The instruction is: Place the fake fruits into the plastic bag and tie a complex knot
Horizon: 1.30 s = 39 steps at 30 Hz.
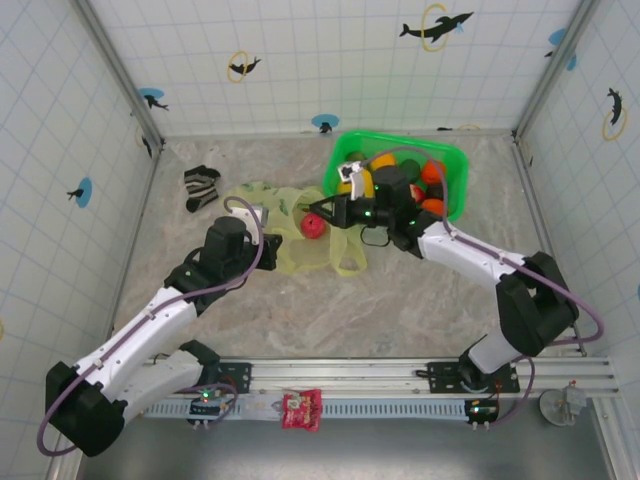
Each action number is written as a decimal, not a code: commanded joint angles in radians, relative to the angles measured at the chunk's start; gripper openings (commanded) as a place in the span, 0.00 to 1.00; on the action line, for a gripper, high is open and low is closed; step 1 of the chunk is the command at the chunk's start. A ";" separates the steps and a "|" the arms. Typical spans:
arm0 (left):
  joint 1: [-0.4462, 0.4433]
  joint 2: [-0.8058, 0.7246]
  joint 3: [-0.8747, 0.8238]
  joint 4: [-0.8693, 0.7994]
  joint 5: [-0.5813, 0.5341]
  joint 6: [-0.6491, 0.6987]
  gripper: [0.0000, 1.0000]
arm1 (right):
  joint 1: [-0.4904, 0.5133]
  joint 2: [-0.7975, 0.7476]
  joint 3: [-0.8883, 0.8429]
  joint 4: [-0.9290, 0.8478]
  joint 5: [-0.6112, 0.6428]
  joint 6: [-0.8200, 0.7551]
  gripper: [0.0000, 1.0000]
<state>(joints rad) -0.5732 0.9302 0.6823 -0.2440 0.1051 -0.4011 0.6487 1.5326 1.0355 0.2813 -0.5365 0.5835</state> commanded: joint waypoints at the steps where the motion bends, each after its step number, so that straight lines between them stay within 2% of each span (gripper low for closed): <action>1: -0.001 0.000 0.015 0.022 0.016 -0.012 0.00 | -0.075 -0.033 0.021 -0.022 0.074 0.004 0.32; 3: -0.001 0.000 0.017 0.022 0.016 -0.011 0.00 | -0.125 -0.014 0.051 -0.140 0.237 -0.005 0.23; 6: -0.001 -0.003 0.020 0.024 0.014 -0.008 0.00 | -0.208 0.035 0.101 -0.325 0.425 -0.022 0.00; 13: -0.001 -0.006 0.022 0.032 0.010 -0.002 0.00 | -0.377 0.185 0.184 -0.539 0.598 -0.086 0.00; 17: -0.001 -0.008 0.027 0.036 0.013 0.002 0.00 | -0.421 0.280 0.311 -0.761 0.831 -0.091 0.00; 20: -0.001 -0.010 0.031 0.036 0.014 0.009 0.00 | -0.430 0.290 0.313 -0.803 0.938 -0.128 0.00; 26: -0.002 -0.010 0.027 0.047 0.012 0.028 0.00 | -0.444 0.316 0.298 -0.867 0.965 -0.139 0.00; 30: -0.001 -0.008 0.025 0.054 0.015 0.037 0.00 | -0.440 0.335 0.313 -0.943 1.032 -0.123 0.00; 35: -0.002 -0.009 0.022 0.064 0.017 0.049 0.00 | -0.431 0.256 0.204 -0.966 1.002 -0.083 0.00; 39: -0.001 -0.012 0.019 0.073 0.023 0.054 0.00 | -0.385 0.140 0.084 -0.981 0.943 -0.043 0.00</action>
<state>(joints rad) -0.5732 0.9295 0.6834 -0.1970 0.1127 -0.3710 0.2310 1.7561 1.1908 -0.6109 0.4370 0.4904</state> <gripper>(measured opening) 0.047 0.054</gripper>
